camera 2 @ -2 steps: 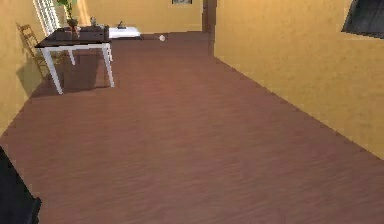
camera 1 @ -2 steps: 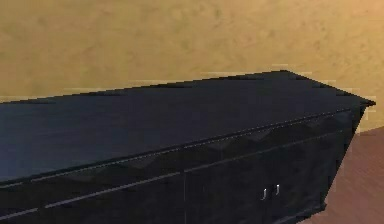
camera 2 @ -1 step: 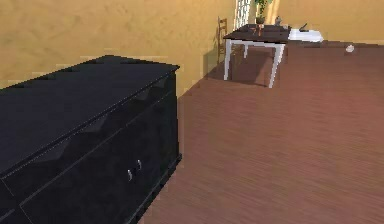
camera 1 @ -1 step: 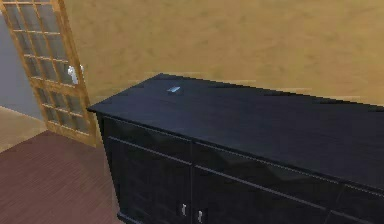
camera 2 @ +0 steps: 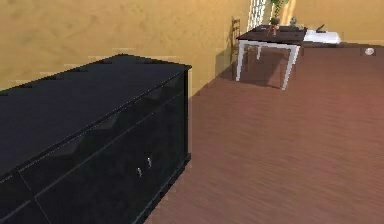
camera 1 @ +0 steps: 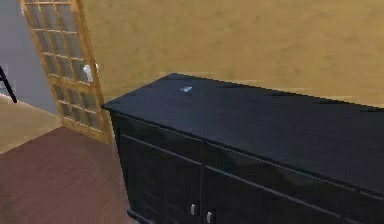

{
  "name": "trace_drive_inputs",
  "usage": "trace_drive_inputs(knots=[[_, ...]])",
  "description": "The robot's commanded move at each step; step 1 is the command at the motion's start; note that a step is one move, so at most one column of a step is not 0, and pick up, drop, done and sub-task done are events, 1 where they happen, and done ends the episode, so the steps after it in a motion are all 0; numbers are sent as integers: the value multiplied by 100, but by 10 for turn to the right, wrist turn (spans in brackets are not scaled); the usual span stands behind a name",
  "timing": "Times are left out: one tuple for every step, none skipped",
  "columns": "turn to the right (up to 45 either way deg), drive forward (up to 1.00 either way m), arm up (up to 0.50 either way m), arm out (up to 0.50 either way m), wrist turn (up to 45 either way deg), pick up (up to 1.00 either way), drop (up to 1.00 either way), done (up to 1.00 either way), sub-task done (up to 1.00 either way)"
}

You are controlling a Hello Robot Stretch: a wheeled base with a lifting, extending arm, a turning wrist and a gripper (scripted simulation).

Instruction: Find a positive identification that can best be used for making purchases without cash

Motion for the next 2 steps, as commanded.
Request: trace_drive_inputs(knots=[[0,100,0,0,0,0,0,0,0],[0,0,0,0,0,0,0,100,0]])
